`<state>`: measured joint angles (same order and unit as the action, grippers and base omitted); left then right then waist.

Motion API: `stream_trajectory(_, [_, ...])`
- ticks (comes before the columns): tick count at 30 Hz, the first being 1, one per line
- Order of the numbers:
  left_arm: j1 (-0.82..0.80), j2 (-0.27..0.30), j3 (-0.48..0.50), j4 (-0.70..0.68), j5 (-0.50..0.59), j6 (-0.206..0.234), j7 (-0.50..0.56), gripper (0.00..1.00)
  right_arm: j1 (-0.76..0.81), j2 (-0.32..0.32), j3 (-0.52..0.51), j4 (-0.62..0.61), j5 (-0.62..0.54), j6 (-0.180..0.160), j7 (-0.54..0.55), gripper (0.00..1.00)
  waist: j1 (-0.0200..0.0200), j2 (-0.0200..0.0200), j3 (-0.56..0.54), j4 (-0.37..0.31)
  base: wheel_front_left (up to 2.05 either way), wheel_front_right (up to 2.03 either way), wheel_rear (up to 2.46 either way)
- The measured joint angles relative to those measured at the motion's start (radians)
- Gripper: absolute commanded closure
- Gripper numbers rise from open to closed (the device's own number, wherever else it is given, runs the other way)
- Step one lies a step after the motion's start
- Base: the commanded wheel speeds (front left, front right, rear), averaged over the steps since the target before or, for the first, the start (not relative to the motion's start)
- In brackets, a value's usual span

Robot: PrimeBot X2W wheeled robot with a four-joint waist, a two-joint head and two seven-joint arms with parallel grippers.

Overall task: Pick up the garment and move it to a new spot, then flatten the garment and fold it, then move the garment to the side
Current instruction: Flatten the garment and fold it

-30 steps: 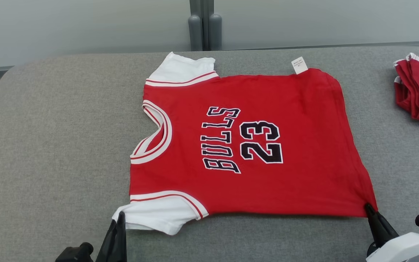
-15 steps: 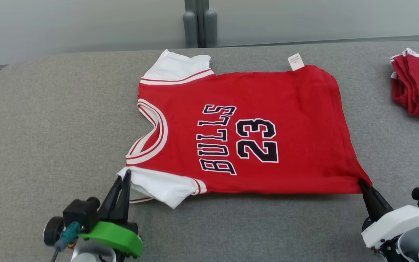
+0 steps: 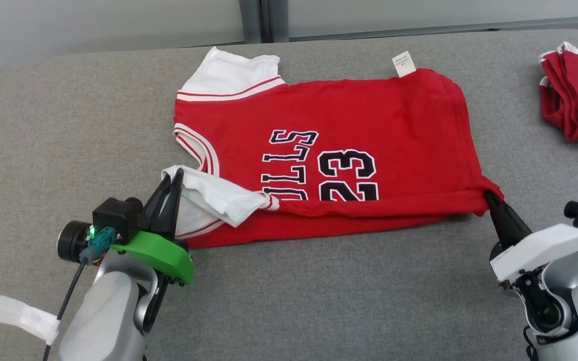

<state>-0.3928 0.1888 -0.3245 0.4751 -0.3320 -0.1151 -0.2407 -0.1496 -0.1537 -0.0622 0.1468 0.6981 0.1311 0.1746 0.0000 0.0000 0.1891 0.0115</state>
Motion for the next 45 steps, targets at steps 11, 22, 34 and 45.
stream_trajectory(11, [-0.131, -0.026, -0.010, 0.164, 0.000, -0.009, -0.020, 0.00, -0.139, -0.007, 0.019, 0.106, -0.025, 0.000, -0.060, 0.00, 0.0000, 0.0000, 0.025, -0.006, 0.00, 0.00, 0.00])
stream_trajectory(22, [0.018, -0.047, 0.086, 0.085, 0.026, -0.009, -0.022, 0.00, -0.062, -0.104, 0.105, 0.164, -0.083, 0.000, -0.184, 0.00, 0.0001, 0.0000, -0.003, 0.010, 0.00, 0.00, 0.00])
stream_trajectory(34, [0.088, -0.073, 0.111, 0.146, 0.049, -0.009, -0.022, 0.00, -0.114, -0.127, 0.158, 0.296, -0.123, 0.000, -0.232, 0.00, 0.0000, 0.0000, 0.013, 0.026, 0.00, 0.00, 0.00])
stream_trajectory(45, [0.018, -0.102, 0.089, 0.298, 0.020, -0.014, -0.022, 0.74, -0.203, -0.111, 0.226, 0.474, -0.098, 0.000, -0.270, 1.00, 0.0001, 0.0000, 0.035, 0.031, 0.00, 0.00, 0.00])
